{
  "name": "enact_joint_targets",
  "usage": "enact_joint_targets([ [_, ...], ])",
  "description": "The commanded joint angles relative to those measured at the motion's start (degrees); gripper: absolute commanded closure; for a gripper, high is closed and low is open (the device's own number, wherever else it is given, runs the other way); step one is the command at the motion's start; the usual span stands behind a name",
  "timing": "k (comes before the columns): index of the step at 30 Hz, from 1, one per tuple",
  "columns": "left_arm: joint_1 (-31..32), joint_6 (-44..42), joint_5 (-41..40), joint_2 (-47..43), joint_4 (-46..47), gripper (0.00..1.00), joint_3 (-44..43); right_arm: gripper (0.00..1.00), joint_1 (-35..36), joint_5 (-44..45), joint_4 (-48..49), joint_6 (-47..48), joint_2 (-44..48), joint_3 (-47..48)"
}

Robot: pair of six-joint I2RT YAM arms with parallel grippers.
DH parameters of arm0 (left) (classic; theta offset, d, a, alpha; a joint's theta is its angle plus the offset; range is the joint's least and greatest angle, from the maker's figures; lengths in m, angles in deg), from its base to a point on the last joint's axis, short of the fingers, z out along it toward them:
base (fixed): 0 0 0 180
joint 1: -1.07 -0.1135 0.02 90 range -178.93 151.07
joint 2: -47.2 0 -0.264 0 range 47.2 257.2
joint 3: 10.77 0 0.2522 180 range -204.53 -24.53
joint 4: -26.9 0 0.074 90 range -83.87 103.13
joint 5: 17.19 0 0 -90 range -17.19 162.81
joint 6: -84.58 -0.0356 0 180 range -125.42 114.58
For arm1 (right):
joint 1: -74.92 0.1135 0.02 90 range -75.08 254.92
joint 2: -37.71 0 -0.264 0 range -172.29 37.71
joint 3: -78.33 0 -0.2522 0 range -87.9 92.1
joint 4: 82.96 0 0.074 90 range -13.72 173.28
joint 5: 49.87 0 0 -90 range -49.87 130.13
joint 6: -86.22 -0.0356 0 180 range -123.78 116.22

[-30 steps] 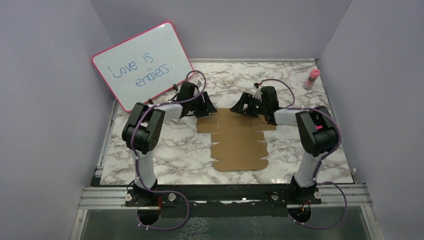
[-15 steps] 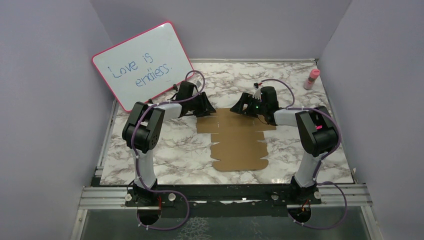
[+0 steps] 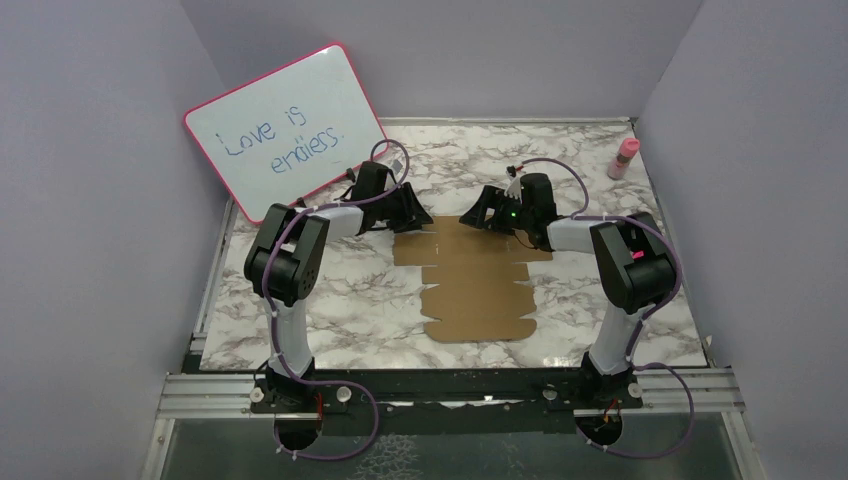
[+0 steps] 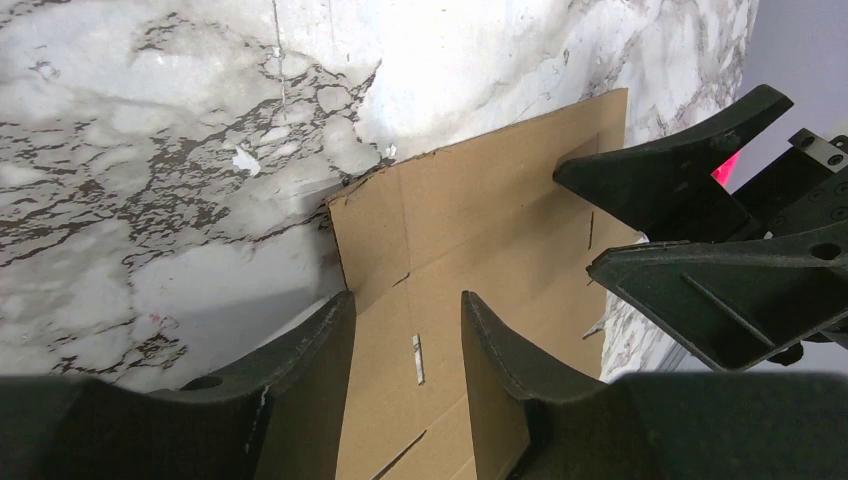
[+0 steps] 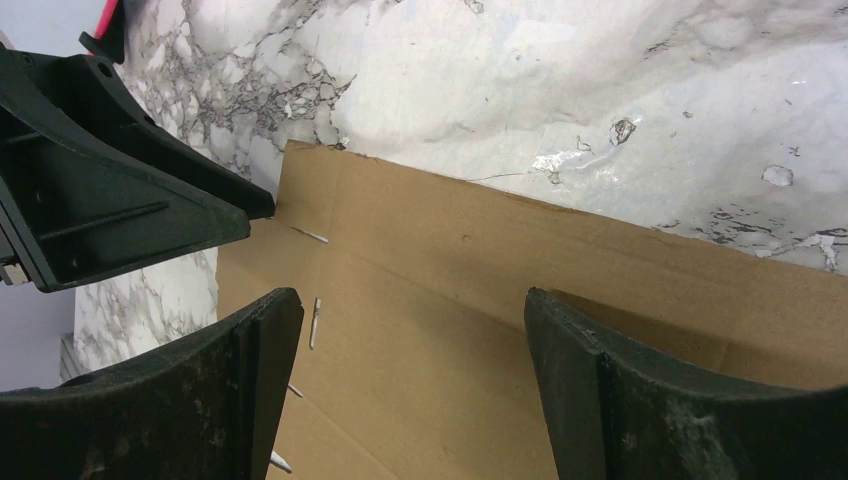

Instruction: Fold the paper box

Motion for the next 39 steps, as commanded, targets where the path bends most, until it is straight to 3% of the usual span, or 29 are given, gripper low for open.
enact_joint_targets([
  [1,1.4,1.2,2.7,-2.3,2.9,0.56,-1.3,0.13,0.8,0.7,-1.1,-0.5,-0.3,-1.3],
  [31,6.9,1.6,1.0,2.1,3.2,0.56,-6.4,0.17,1.2,3.8,-0.9,-3.1,-0.6,-2.7],
  [39,5.7,-2.9,-4.2,-2.9,-1.9,0.5,-5.7,0.17,1.2,3.6,-1.2,-2.0,1.6,-2.7],
])
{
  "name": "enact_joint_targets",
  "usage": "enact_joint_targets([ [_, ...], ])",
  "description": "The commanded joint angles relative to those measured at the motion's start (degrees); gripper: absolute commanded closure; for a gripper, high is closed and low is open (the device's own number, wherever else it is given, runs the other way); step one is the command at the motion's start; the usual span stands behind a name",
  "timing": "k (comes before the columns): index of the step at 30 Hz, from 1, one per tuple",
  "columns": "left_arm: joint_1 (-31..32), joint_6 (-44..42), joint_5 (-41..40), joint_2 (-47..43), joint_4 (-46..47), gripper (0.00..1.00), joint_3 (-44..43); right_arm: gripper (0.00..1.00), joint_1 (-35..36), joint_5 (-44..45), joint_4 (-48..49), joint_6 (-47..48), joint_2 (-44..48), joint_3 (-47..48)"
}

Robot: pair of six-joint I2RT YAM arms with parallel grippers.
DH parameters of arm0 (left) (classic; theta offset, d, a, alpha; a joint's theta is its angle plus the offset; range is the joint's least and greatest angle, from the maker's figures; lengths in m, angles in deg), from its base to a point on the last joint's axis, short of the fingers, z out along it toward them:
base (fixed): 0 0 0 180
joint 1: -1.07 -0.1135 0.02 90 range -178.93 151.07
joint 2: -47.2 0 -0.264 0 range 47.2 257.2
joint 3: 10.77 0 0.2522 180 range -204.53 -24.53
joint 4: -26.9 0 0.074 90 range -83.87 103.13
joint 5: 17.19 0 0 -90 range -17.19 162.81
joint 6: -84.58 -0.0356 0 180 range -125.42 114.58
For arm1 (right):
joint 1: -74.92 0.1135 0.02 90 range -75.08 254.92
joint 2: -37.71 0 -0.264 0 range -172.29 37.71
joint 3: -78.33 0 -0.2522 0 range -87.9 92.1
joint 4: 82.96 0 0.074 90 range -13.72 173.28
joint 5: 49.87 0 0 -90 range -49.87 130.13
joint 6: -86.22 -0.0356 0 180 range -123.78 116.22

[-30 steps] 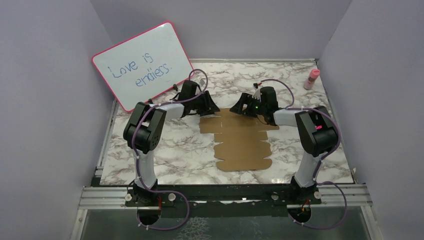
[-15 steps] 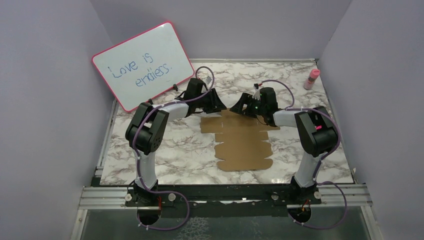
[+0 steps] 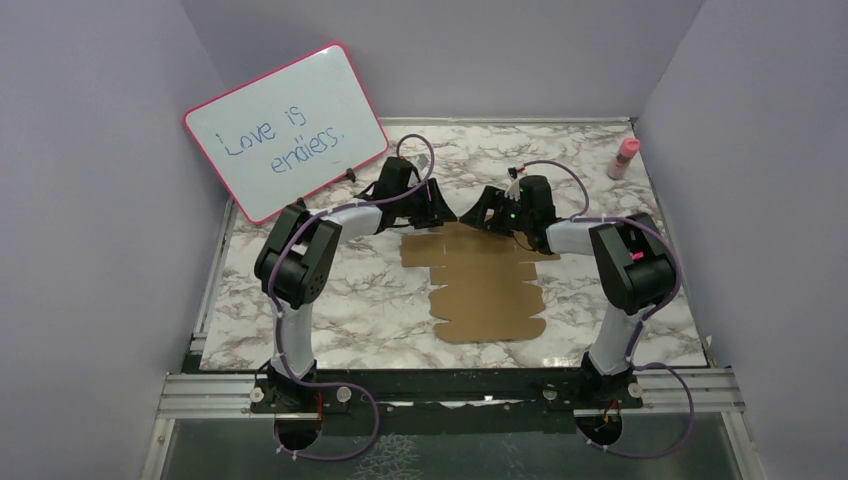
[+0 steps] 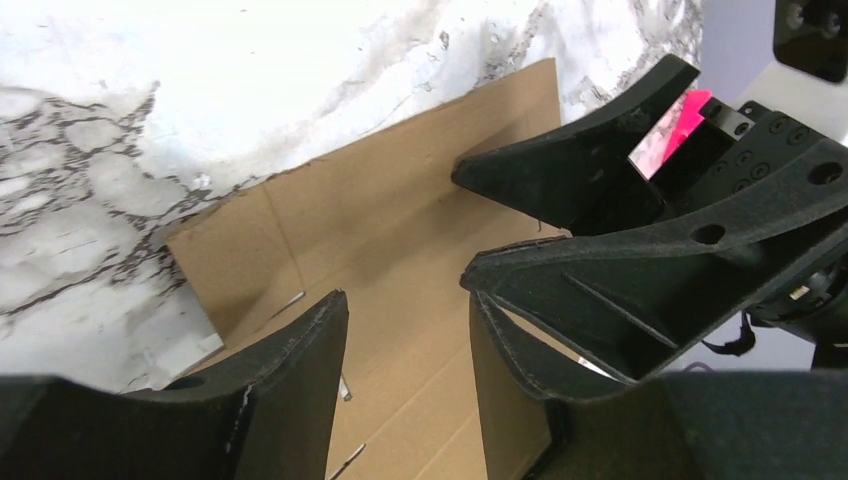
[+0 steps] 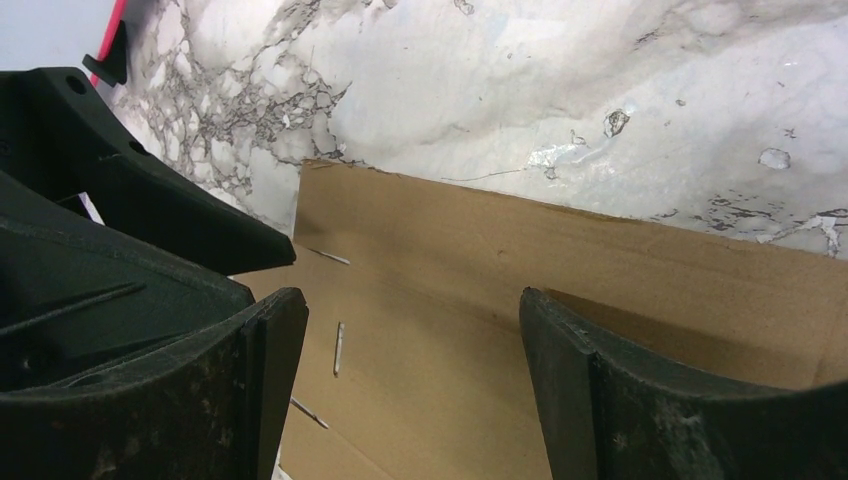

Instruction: Fold the paper box

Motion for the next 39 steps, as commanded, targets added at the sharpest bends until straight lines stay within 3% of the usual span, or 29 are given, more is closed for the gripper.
enact_joint_targets([
  [1,-1.4,-3.1,-4.0,-4.5,-2.9,0.5,0.2,0.17,0.7,1.4,-3.1,0.6,1.3,-1.5],
  [9,-5.9,0.1,0.0,-2.9,1.0,0.5,4.3,0.17,0.7,0.8,-3.2,0.5,0.9,-1.3],
  [24,-6.3,1.3,1.9,4.0,2.4,0.6,3.2,0.17,0.9,0.7,-3.2,0.6,1.0,-1.2],
  [39,-4.6,0.6,0.5,1.6,1.6,0.88,2.1,0.17,1.5,1.1,-2.9,0.6,0.3,-1.2],
])
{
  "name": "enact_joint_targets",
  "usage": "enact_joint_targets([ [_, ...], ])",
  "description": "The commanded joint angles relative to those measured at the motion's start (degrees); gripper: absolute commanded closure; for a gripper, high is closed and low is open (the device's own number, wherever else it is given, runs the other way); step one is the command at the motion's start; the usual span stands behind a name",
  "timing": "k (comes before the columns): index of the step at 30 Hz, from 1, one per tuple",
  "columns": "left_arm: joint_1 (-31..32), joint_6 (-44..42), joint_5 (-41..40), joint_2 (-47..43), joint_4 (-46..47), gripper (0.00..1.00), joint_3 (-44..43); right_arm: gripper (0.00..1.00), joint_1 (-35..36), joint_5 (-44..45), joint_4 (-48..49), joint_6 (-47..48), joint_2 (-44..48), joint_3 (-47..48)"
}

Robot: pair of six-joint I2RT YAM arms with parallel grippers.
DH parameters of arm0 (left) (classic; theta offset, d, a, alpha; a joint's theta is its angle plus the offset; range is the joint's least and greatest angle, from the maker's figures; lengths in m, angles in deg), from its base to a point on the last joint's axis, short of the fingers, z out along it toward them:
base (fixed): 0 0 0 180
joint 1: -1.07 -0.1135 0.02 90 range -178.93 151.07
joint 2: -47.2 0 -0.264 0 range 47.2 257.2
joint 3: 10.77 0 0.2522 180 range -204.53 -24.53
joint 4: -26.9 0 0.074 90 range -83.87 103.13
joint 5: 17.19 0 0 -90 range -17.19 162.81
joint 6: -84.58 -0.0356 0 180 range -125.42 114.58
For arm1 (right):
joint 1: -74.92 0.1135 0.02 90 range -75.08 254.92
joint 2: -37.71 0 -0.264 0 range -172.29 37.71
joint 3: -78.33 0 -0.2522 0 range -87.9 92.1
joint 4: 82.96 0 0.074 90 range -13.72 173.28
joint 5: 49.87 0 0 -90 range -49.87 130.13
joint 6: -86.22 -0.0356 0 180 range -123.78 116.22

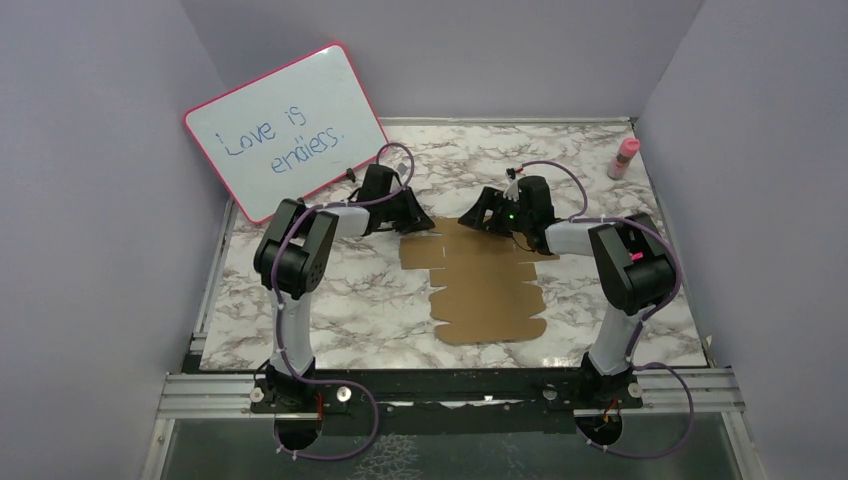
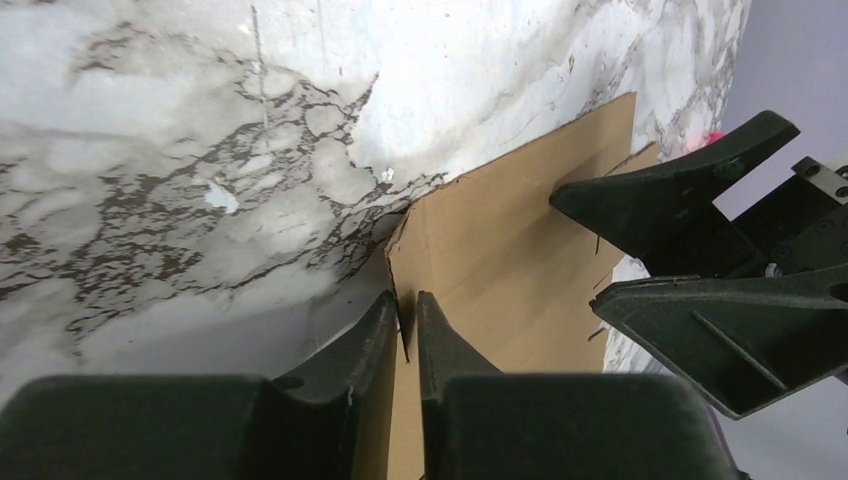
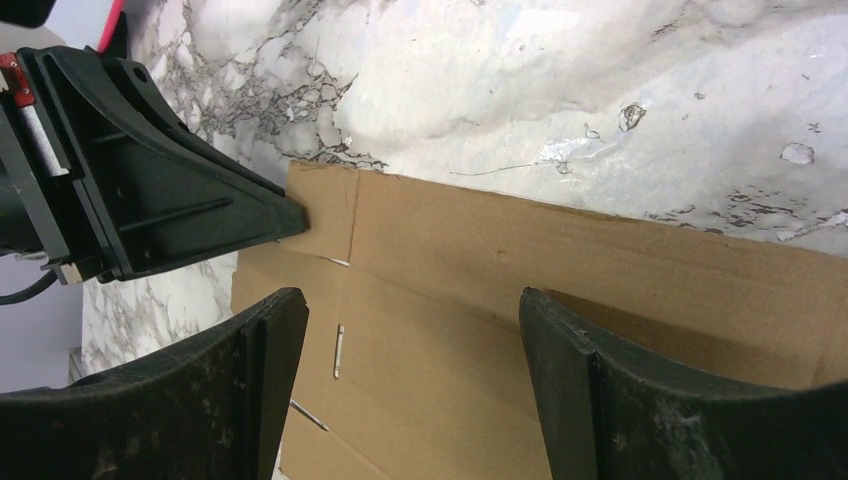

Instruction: Fold the paper box

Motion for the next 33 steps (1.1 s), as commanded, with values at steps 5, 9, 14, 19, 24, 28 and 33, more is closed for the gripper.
enact_joint_targets([
  [5,2.6,-3.8,-4.3,-2.6,-5.3,0.91,-3.8,0.17,1.4,2.3,-3.7,0.9,0.4,-0.7],
  [9,4.1,-7.1,-8.9,-2.6,-11.6,0.95,-7.0,0.18,1.8,4.3,-5.1,1.3,0.6,-0.4],
  [14,6.8,-12.2,-17.5,-1.9,-20.6,0.95,-12.5,0.18,2.8,9.0,-8.3,1.9,1.0,0.7],
  [19,9.7,-16.2,-25.6,-0.6,-26.9,0.95,-17.0,0.18,3.5,12.2,-10.5,1.8,0.9,1.4],
  [24,12.1,-19.2,-32.0,1.8,-32.0,0.94,-21.7,0.18,4.1,12.6,-10.9,1.5,0.7,1.8],
  [28,12.4,-19.8,-33.4,2.0,-33.1,0.91,-23.0,0.18,4.3,12.0,-10.7,1.8,1.5,1.9],
  [33,12.4,-20.5,-33.2,0.8,-33.3,0.84,-23.1,0.18,4.2,10.9,-11.1,2.5,4.1,2.5],
])
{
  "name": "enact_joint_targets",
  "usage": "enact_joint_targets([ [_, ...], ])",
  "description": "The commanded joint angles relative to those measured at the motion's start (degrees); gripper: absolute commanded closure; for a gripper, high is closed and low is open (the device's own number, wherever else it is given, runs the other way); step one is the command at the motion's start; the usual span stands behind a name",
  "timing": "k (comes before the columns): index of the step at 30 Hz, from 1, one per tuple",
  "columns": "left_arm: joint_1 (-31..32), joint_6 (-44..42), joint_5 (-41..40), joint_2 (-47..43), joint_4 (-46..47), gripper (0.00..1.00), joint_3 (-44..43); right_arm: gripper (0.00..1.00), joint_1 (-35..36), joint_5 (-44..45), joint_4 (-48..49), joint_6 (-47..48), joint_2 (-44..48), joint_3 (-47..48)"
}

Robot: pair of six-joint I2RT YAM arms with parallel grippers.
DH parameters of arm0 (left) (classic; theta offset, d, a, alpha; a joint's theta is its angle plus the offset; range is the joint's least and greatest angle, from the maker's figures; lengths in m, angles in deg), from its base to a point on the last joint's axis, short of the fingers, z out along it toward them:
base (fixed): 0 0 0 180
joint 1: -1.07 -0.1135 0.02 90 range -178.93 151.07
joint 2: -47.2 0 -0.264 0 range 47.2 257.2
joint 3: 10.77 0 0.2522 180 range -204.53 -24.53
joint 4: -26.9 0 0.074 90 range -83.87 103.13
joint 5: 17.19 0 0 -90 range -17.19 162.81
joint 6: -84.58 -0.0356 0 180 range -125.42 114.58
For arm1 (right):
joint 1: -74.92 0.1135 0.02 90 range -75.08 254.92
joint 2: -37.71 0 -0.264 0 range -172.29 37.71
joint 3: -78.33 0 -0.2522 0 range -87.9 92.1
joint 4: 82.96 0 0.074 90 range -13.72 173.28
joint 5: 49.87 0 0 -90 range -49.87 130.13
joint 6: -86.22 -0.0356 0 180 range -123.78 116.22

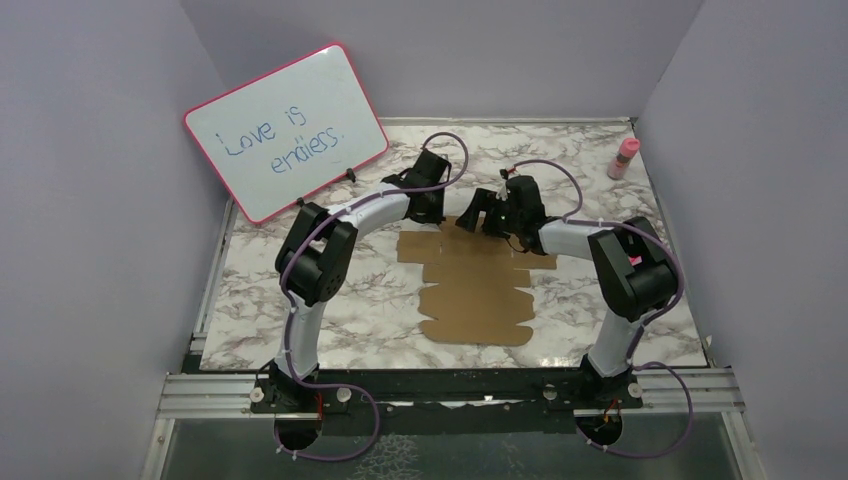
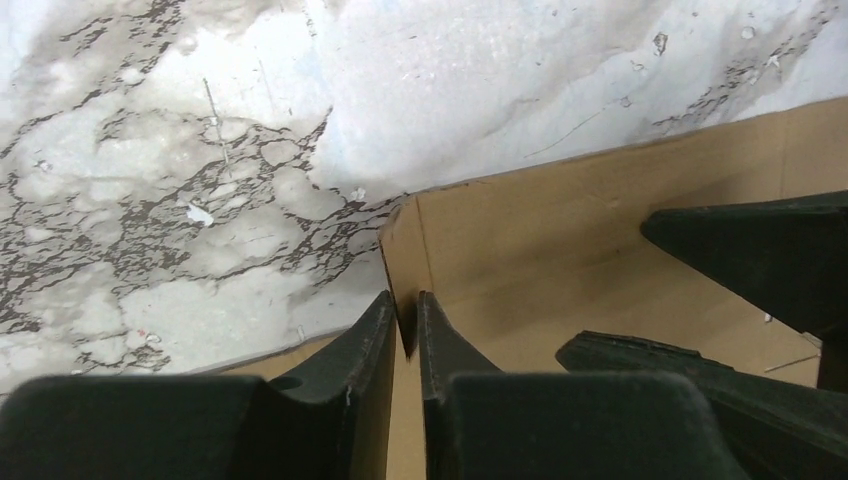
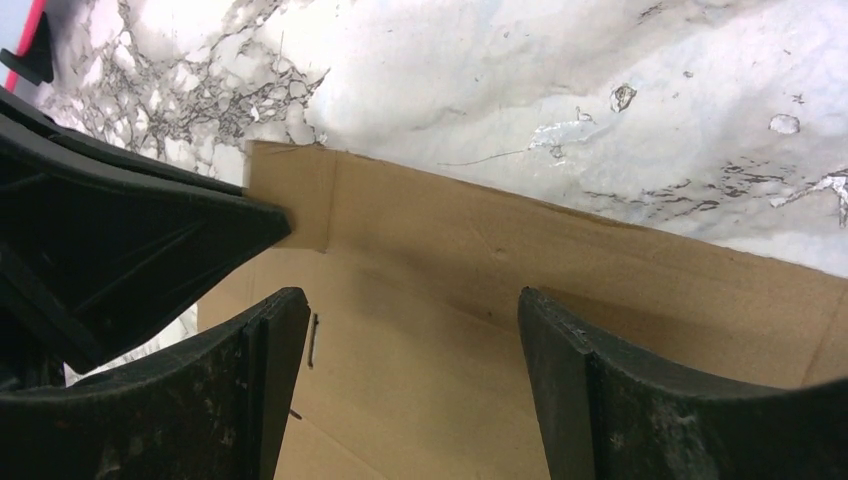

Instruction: Fold the paper box

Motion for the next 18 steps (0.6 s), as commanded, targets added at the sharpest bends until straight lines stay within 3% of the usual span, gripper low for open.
enact_joint_targets([
  [1,-0.2,-1.8,-2.7,-1.3,-1.4,0.81,-1.4,0.18,0.5,0.6,-5.1,1.5,3.0,0.8],
  [13,-0.9,-1.6,-1.3,-11.9,0.2,0.5,7.0,0.14,-0.3,4.1,-9.5,4.0,11.5,-0.7],
  [18,-0.8,-0.3,3.1,-15.2,4.4,0.4,11.9,0.12,-6.4,3.7,-10.3,4.2,13.7,-3.1],
])
